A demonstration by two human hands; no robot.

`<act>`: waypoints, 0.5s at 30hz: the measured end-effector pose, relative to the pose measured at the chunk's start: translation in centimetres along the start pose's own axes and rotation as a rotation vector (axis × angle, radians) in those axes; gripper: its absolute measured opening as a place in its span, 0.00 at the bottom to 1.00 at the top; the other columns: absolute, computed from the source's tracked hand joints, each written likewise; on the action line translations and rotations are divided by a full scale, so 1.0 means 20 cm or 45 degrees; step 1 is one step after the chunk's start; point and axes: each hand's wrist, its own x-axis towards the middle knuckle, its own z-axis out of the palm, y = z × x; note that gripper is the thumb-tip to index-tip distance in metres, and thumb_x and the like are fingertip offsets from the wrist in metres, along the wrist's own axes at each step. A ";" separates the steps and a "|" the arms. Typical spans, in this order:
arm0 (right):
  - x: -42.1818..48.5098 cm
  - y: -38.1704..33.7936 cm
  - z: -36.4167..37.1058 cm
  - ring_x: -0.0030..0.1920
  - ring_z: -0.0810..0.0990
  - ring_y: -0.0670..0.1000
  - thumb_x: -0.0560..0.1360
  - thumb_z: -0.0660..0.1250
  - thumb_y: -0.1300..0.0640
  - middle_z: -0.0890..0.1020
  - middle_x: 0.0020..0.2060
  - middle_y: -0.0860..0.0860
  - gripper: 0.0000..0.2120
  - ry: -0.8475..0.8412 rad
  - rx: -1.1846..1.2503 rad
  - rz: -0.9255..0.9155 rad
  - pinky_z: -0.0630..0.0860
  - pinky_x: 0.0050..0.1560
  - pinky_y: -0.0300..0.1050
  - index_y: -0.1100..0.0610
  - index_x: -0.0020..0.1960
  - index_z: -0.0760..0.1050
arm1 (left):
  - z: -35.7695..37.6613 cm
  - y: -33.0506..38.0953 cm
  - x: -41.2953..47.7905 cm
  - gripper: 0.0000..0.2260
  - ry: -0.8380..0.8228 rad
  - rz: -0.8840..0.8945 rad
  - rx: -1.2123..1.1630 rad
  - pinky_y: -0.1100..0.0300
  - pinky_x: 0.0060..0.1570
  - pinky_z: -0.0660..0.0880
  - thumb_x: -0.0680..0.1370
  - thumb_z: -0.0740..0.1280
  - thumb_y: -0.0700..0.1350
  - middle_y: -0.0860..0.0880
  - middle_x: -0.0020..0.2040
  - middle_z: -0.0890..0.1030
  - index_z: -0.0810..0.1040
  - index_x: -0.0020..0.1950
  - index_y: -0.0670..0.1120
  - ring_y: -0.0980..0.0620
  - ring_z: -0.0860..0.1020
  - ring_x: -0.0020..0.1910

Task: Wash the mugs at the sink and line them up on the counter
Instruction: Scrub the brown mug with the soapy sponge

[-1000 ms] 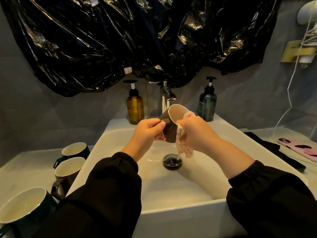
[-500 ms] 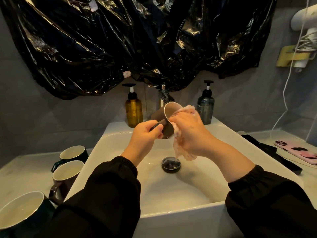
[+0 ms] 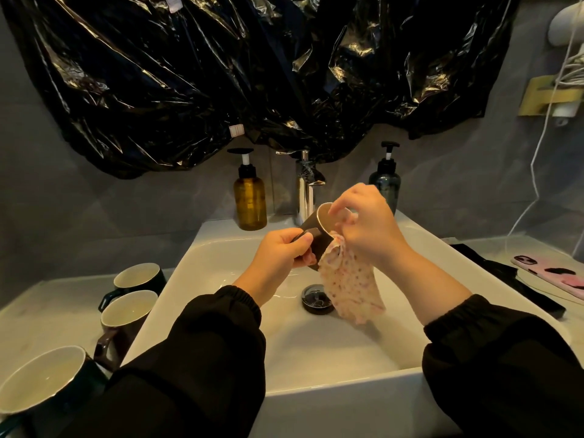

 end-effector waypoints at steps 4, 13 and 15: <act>0.01 -0.02 -0.06 0.62 0.69 0.46 0.75 0.67 0.59 0.72 0.60 0.48 0.15 0.261 0.350 0.417 0.67 0.64 0.41 0.53 0.62 0.74 | 0.00 0.00 -0.01 0.12 0.098 0.100 0.149 0.66 0.42 0.77 0.81 0.60 0.41 0.47 0.36 0.76 0.76 0.38 0.44 0.53 0.76 0.38; -0.02 -0.08 0.01 0.48 0.83 0.57 0.79 0.64 0.54 0.82 0.49 0.57 0.08 -0.491 1.225 1.241 0.79 0.52 0.56 0.54 0.57 0.72 | 0.02 0.00 -0.04 0.11 0.071 0.346 0.465 0.65 0.36 0.68 0.80 0.62 0.41 0.44 0.35 0.75 0.77 0.40 0.40 0.56 0.71 0.35; -0.01 -0.05 0.03 0.47 0.83 0.57 0.77 0.67 0.59 0.83 0.48 0.58 0.14 -0.392 1.148 1.219 0.79 0.52 0.57 0.60 0.61 0.73 | 0.02 0.00 -0.04 0.11 0.020 0.354 0.497 0.64 0.36 0.67 0.79 0.62 0.41 0.44 0.34 0.75 0.78 0.40 0.38 0.55 0.70 0.35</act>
